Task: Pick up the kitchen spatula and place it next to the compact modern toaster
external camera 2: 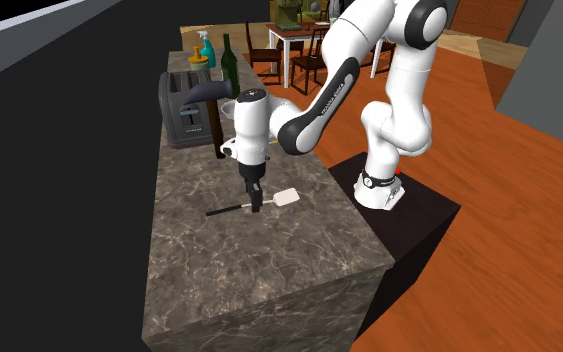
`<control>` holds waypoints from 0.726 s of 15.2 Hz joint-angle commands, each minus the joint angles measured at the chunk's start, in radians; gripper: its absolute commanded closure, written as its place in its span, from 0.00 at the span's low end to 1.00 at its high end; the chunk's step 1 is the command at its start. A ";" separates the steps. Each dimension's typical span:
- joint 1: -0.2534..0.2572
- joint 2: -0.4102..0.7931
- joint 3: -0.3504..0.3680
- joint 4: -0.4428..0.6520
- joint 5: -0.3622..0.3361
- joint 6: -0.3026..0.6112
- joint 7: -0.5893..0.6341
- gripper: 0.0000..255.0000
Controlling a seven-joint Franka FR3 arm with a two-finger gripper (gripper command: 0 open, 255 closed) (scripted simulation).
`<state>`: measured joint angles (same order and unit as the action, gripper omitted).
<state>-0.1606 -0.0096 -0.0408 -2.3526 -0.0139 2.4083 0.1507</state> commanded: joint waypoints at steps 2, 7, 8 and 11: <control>0.000 0.003 0.000 -0.001 0.000 0.004 0.000 0.00; 0.000 0.003 0.000 -0.001 0.000 0.004 0.000 1.00; 0.000 0.003 0.000 -0.001 0.000 0.004 0.000 1.00; 0.000 0.003 0.000 -0.001 0.000 0.004 0.000 1.00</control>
<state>-0.1604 -0.0068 -0.0406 -2.3534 -0.0137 2.4126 0.1509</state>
